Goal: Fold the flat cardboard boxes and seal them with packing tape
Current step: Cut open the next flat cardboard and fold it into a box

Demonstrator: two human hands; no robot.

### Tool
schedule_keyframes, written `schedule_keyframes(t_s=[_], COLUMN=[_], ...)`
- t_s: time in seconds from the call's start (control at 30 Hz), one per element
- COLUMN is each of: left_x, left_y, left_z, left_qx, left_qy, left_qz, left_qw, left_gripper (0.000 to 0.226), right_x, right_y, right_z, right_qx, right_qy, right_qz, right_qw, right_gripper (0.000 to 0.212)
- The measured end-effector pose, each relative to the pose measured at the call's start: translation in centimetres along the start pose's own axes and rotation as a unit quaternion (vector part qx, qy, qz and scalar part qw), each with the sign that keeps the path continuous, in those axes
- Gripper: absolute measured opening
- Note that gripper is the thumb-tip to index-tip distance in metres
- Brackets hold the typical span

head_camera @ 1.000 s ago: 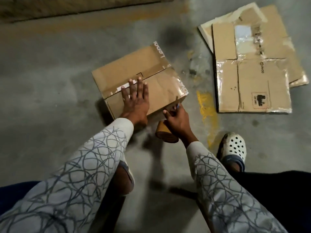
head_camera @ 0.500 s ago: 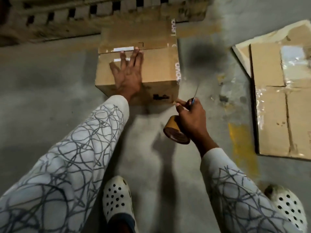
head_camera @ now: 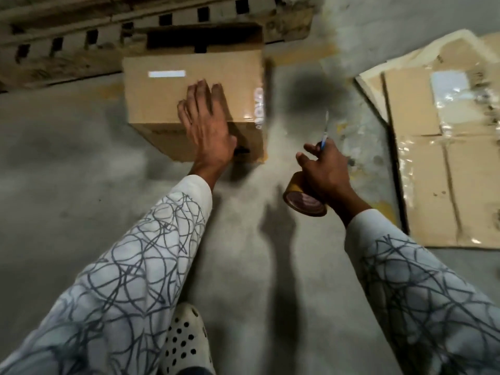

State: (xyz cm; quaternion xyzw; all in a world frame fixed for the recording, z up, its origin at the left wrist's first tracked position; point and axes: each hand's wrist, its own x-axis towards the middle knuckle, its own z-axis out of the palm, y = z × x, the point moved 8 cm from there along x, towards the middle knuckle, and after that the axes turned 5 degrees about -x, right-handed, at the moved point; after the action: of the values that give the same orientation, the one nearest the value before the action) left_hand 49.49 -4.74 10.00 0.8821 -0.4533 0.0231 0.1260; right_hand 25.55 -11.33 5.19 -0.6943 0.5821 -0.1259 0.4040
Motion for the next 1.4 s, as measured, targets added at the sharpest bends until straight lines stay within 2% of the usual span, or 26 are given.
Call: schedule_keyframes(t_s=[0.1, 0.17, 0.23, 0.27, 0.33, 0.37, 0.4, 0.5, 0.57, 0.67, 0.77, 0.83, 0.9, 0.97, 1.07, 1.1, 1.13, 1.2, 1.23, 1.33, 1.4], left_x=[-3.5, -6.5, -9.5, -11.5, -16.2, -18.5, -20.8, -25.4, -26.7, -26.7, -26.0, -25.4, -24.8, -24.5, -23.8, -23.9, -24.2, -24.7, -24.9, -26.7, -27.9], left_y=[8.3, 13.7, 17.3, 18.9, 22.0, 23.3, 24.8, 27.7, 27.9, 26.7, 26.6, 26.7, 26.7, 27.0, 28.7, 29.2, 29.3, 28.3, 27.4, 24.4, 23.3], left_z=[-0.6, 1.1, 5.1, 7.7, 12.6, 14.3, 15.6, 18.0, 19.5, 21.4, 22.0, 22.0, 21.8, 21.3, 18.7, 17.4, 16.0, 13.8, 12.5, 7.4, 3.3], left_qx=[-0.095, -0.159, -0.211, -0.255, -0.357, -0.393, -0.409, -0.421, -0.446, -0.461, -0.484, -0.496, -0.509, -0.537, -0.6, -0.605, -0.597, -0.56, -0.552, -0.532, -0.501], left_qy=[0.069, 0.028, -0.092, -0.171, -0.299, -0.33, -0.35, -0.366, -0.358, -0.322, -0.329, -0.336, -0.347, -0.371, -0.447, -0.486, -0.517, -0.535, -0.521, -0.444, -0.389], left_qz=[0.101, 0.133, 0.067, 0.006, -0.121, -0.158, -0.17, -0.152, -0.189, -0.288, -0.324, -0.333, -0.359, -0.397, -0.407, -0.392, -0.379, -0.348, -0.329, -0.302, -0.268], left_qw=[0.988, 0.978, 0.971, 0.952, 0.877, 0.843, 0.825, 0.816, 0.798, 0.775, 0.743, 0.728, 0.701, 0.645, 0.524, 0.493, 0.483, 0.528, 0.562, 0.655, 0.725], left_gripper=[0.071, 0.06, 0.05, 0.044, 0.031, 0.027, 0.024, 0.027, 0.025, 0.022, 0.016, 0.015, 0.016, 0.02, 0.026, 0.022, 0.017, 0.007, 0.01, 0.034, 0.027], right_x=[-1.6, -3.0, -4.5, -5.4, -6.8, -7.5, -7.6, -6.3, -5.0, -3.8, -4.7, -5.4, -6.0, -6.7, -8.7, -9.9, -11.5, -15.2, -17.4, -23.9, -27.0], right_y=[4.2, 8.6, 13.0, 15.4, 20.9, 23.2, 26.0, 34.6, 39.4, 41.2, 38.1, 36.7, 34.6, 32.8, 28.9, 27.5, 26.1, 23.8, 22.8, 20.5, 18.9], right_z=[-3.7, -6.5, -8.6, -9.8, -11.5, -12.0, -12.2, -10.7, -8.8, -8.2, -10.0, -10.7, -10.8, -10.4, -9.1, -8.3, -7.7, -6.6, -6.3, -7.3, -8.6], right_qx=[-0.003, 0.005, 0.023, 0.035, 0.068, 0.085, 0.104, 0.208, 0.281, 0.378, 0.465, 0.5, 0.528, 0.556, 0.573, 0.581, 0.584, 0.594, 0.594, 0.558, 0.524], right_qy=[0.058, 0.088, 0.108, 0.123, 0.148, 0.153, 0.152, 0.131, 0.115, 0.135, 0.197, 0.239, 0.239, 0.24, 0.218, 0.21, 0.2, 0.17, 0.153, 0.117, 0.103], right_qz=[0.068, 0.129, 0.188, 0.223, 0.294, 0.328, 0.363, 0.43, 0.453, 0.457, 0.458, 0.446, 0.432, 0.423, 0.423, 0.427, 0.436, 0.45, 0.455, 0.455, 0.45], right_qw=[0.996, 0.988, 0.976, 0.966, 0.942, 0.928, 0.913, 0.869, 0.838, 0.793, 0.732, 0.703, 0.691, 0.674, 0.667, 0.66, 0.655, 0.645, 0.646, 0.684, 0.716], right_gripper=[0.033, 0.031, 0.032, 0.034, 0.04, 0.045, 0.051, 0.067, 0.065, 0.038, 0.038, 0.029, 0.024, 0.026, 0.039, 0.039, 0.04, 0.044, 0.044, 0.043, 0.045])
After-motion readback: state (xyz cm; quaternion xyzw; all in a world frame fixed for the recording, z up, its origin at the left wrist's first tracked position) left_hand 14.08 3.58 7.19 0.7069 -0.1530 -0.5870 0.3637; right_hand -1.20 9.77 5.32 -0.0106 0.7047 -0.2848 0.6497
